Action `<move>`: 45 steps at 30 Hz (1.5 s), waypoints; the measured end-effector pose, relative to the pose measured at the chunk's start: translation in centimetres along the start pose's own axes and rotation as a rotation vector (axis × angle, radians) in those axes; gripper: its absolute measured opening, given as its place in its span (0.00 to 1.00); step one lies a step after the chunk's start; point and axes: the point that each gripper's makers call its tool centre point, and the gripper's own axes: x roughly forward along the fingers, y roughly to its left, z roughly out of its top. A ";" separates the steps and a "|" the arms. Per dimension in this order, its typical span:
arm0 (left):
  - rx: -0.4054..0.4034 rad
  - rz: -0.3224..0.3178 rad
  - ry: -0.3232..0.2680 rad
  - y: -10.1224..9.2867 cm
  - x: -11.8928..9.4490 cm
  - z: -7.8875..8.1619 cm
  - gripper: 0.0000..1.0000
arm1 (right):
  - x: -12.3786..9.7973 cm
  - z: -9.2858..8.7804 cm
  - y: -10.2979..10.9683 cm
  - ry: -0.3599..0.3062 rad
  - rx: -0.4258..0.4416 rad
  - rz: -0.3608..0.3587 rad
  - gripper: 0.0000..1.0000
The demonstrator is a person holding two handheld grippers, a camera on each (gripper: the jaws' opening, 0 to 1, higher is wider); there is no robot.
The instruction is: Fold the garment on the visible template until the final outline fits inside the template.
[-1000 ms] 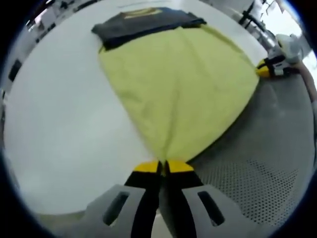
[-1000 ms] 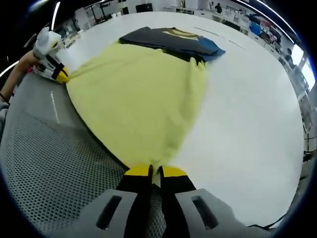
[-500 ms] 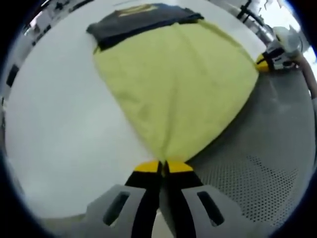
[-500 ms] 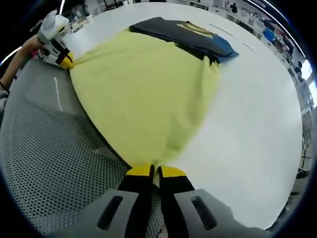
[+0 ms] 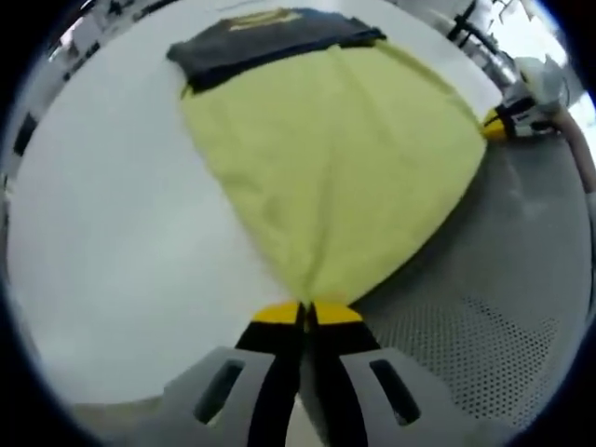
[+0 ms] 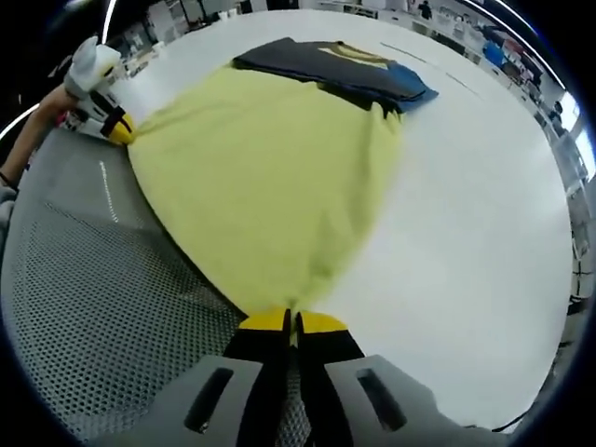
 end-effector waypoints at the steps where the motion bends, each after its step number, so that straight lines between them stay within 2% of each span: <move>1: -0.005 -0.007 -0.012 0.0 0.0 0.0 0.00 | 0.0 0.0 0.0 -0.003 0.003 0.000 0.03; 4: -0.058 -0.039 -0.049 0.0 -0.2 -0.1 0.00 | -0.3 -0.2 0.0 -0.031 0.016 0.006 0.03; 9: -0.063 -0.051 -0.092 -0.7 -1.3 0.2 0.00 | -2.2 0.9 -0.1 -0.107 0.044 0.013 0.03; 16: -0.064 -0.058 -0.111 -1.1 -1.9 0.4 0.00 | -3.0 1.0 0.2 -0.141 0.040 0.015 0.02; 21: -0.063 -0.064 -0.137 -1.6 -2.8 0.5 0.00 | -4.2 1.3 0.4 -0.183 0.053 0.009 0.02; 29: -0.045 -0.063 -0.149 -2.1 -4.2 0.5 0.00 | -5.7 1.6 0.6 -0.214 0.049 0.001 0.02; 36: -0.022 -0.039 -0.169 -2.0 -5.5 1.0 0.00 | -7.1 2.4 0.9 -0.249 0.023 -0.025 0.02; 39: -0.022 -0.034 -0.209 -2.0 -6.5 1.7 0.00 | -8.1 3.3 0.8 -0.297 0.025 -0.051 0.02; 45: -0.018 -0.023 -0.270 -2.0 -7.9 2.5 0.00 | -9.5 4.3 0.6 -0.341 0.007 -0.079 0.02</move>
